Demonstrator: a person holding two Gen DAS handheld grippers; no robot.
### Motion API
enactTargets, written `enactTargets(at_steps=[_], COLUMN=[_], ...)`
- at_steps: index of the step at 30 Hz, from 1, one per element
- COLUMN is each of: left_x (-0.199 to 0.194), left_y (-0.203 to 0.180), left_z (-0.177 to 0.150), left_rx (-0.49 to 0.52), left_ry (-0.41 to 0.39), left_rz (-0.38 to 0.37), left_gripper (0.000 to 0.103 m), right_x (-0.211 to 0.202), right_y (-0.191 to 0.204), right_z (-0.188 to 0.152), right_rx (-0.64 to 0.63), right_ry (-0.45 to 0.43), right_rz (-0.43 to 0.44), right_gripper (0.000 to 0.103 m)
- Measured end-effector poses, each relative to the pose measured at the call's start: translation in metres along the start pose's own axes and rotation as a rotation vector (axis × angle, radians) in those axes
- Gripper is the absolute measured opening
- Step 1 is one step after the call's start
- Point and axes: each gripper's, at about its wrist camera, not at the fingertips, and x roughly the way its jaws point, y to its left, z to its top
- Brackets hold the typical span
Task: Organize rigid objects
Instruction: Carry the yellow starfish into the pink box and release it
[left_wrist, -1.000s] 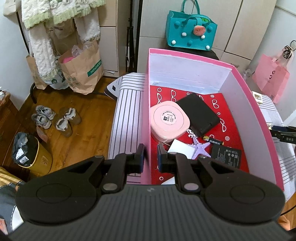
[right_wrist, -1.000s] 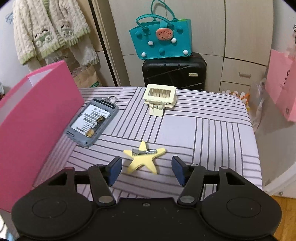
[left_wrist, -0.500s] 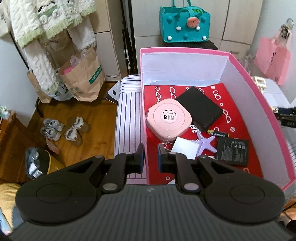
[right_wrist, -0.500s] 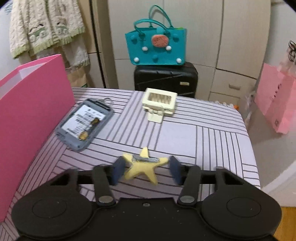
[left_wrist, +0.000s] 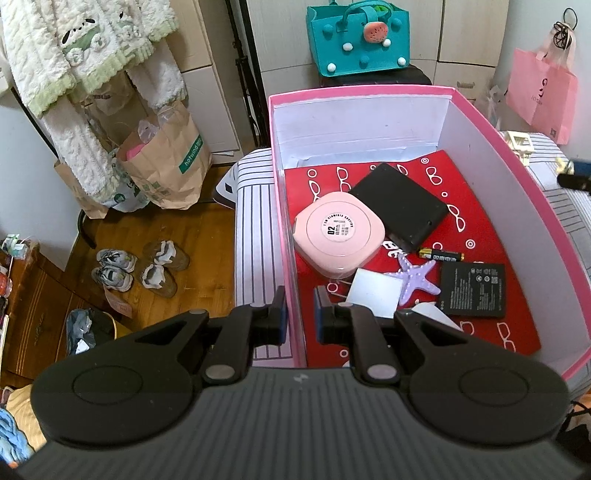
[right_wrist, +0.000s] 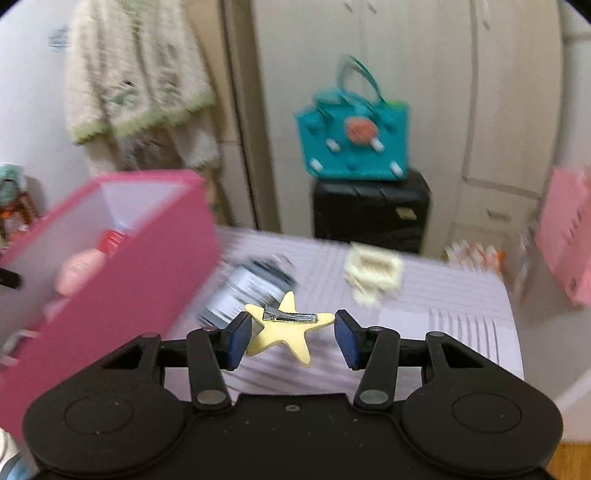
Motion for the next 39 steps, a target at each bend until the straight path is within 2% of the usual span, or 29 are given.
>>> enactTargets(at_steps=[5, 9, 12, 19, 26, 32, 39], left_x=[0.0, 0.0, 0.0, 0.0, -0.002, -0.002, -0.002], left_y=[0.004, 0.005, 0.006, 0.013, 0.014, 0.017, 0.016], left_z=[0.0, -0.001, -0.001, -0.002, -0.003, -0.002, -0.003], left_rx=[-0.015, -0.019, -0.021, -0.036, -0.035, -0.057, -0.069], left_ry=[-0.002, -0.004, -0.004, -0.011, -0.023, -0.02, -0.025], left_rz=[-0.019, -0.026, -0.033, -0.063, -0.072, -0.084, -0.08], left_gripper=[0.013, 0.013, 0.013, 0.013, 0.013, 0.013, 0.013], right_x=[-0.018, -0.009, 0.01, 0.068, 0.093, 0.091, 0.046], right_y=[0.053, 0.087, 0.107, 0.132, 0.14, 0.133, 0.099], right_z=[0.031, 0.05, 0.06, 0.073, 0.068, 0.066, 0.076], right_rx=[-0.198, -0.307, -0.382, -0.526, -0.614, -0.568, -0.341], right_ry=[-0.065, -0.053, -0.021, 0.091, 0.157, 0.157, 0.072], right_rz=[0.074, 0.158, 0.182, 0.143, 0.094, 0.114, 0.233], right_gripper=[0.055, 0.055, 0.055, 0.055, 0.055, 0.055, 0.059])
